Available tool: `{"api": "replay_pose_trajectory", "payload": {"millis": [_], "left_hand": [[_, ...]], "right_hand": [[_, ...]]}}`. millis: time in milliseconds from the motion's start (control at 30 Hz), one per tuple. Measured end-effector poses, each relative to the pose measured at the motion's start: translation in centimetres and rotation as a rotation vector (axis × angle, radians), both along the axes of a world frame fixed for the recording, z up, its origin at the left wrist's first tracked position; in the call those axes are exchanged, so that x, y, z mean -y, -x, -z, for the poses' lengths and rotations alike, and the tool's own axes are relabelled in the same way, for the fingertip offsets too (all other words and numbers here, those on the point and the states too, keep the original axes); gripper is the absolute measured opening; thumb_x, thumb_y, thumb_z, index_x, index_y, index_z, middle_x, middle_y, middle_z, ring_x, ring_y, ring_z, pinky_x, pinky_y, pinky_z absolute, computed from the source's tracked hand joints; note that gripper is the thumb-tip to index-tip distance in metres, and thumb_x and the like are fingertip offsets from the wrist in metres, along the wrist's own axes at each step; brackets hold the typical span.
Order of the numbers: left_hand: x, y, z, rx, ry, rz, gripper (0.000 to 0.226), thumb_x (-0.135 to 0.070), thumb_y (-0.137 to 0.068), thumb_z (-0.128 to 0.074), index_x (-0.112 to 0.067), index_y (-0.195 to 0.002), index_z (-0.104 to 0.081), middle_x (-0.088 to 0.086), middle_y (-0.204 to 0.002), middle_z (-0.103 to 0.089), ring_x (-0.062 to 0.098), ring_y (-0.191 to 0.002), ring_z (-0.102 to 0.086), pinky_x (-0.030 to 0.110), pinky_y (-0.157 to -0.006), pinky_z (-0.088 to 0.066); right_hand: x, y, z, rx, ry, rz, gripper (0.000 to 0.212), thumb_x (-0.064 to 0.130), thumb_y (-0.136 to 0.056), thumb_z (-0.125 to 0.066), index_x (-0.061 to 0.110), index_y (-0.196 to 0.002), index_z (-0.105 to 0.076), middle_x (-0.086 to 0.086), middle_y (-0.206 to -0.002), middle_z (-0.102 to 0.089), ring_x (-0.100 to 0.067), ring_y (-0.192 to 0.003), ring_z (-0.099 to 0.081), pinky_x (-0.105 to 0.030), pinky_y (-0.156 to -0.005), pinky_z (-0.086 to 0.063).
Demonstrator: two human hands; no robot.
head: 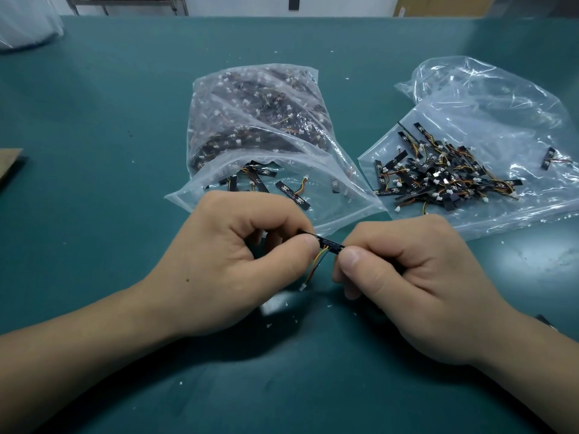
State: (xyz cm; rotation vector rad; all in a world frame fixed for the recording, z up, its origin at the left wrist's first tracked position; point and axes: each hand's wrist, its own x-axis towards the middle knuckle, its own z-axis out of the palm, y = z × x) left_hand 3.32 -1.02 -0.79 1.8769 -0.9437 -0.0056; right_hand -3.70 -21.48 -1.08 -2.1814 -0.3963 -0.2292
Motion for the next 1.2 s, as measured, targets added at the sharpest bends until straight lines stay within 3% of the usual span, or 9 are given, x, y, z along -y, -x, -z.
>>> {"api": "replay_pose_trajectory", "payload": {"millis": [233,433,567,700,900,1067,1200], "left_hand": [[-0.04,0.05,-0.19,-0.001,-0.033,0.058,0.026,-0.025,-0.094,-0.056,-0.017,-0.072,-0.066,-0.003,-0.062,-0.059,0.016,-0.059,-0.056,0.025,-0.057,-0.044],[-0.11,0.15,-0.23,0.04,-0.04,0.079,0.026,-0.024,-0.096,-0.056,-0.016,-0.075,-0.067,-0.007,-0.063,-0.059,0.014,-0.06,-0.056,0.021,-0.058,-0.042],[-0.07,0.17,-0.19,0.078,-0.062,0.063,0.025,-0.023,-0.096,-0.057,-0.014,-0.076,-0.069,-0.006,-0.063,-0.059,0.012,-0.061,-0.057,0.018,-0.06,-0.042],[-0.12,0.53,0.02,-0.027,-0.04,0.034,0.017,-0.021,-0.093,-0.065,-0.013,-0.079,-0.072,-0.018,-0.067,-0.06,0.0,-0.063,-0.058,0.009,-0.063,-0.042],[-0.02,0.62,-0.25,-0.01,-0.075,0.01,0.019,-0.02,-0.09,-0.064,-0.012,-0.076,-0.072,-0.016,-0.065,-0.06,-0.001,-0.06,-0.055,0.009,-0.062,-0.041],[0.05,0.51,-0.45,0.032,-0.092,0.016,0.029,-0.032,-0.09,-0.059,-0.012,-0.075,-0.072,-0.013,-0.066,-0.061,-0.002,-0.061,-0.053,0.009,-0.063,-0.04],[-0.02,0.62,-0.39,0.023,-0.092,0.008,0.026,-0.031,-0.09,-0.06,-0.013,-0.076,-0.072,-0.014,-0.067,-0.061,-0.001,-0.062,-0.054,0.009,-0.063,-0.04]], "right_hand": [[-0.02,-0.01,0.03,-0.009,0.034,-0.008,0.034,0.03,-0.097,-0.049,0.016,-0.069,-0.064,-0.003,-0.059,-0.058,-0.015,-0.055,-0.055,-0.031,-0.054,-0.043],[-0.06,-0.02,-0.14,-0.033,-0.014,-0.015,0.031,0.03,-0.095,-0.05,0.017,-0.071,-0.064,0.002,-0.057,-0.056,-0.013,-0.051,-0.053,-0.022,-0.049,-0.038],[-0.05,0.04,-0.06,-0.03,0.009,-0.016,0.033,0.031,-0.096,-0.048,0.018,-0.071,-0.063,0.001,-0.057,-0.056,-0.014,-0.051,-0.053,-0.027,-0.05,-0.041],[-0.07,0.09,-0.09,-0.016,-0.004,-0.008,0.033,0.03,-0.096,-0.049,0.017,-0.069,-0.063,0.001,-0.055,-0.055,-0.014,-0.05,-0.052,-0.024,-0.048,-0.039],[0.0,0.07,-0.06,-0.013,0.005,-0.017,0.032,0.029,-0.096,-0.049,0.017,-0.069,-0.063,-0.002,-0.055,-0.056,-0.015,-0.05,-0.052,-0.03,-0.049,-0.04],[-0.07,-0.04,-0.11,-0.041,0.001,-0.021,0.031,0.03,-0.095,-0.048,0.018,-0.071,-0.063,0.001,-0.056,-0.055,-0.014,-0.051,-0.052,-0.029,-0.049,-0.04],[-0.09,0.04,-0.09,-0.029,0.002,-0.023,0.031,0.028,-0.095,-0.049,0.016,-0.071,-0.062,0.0,-0.056,-0.055,-0.014,-0.051,-0.051,-0.028,-0.049,-0.04]]}}
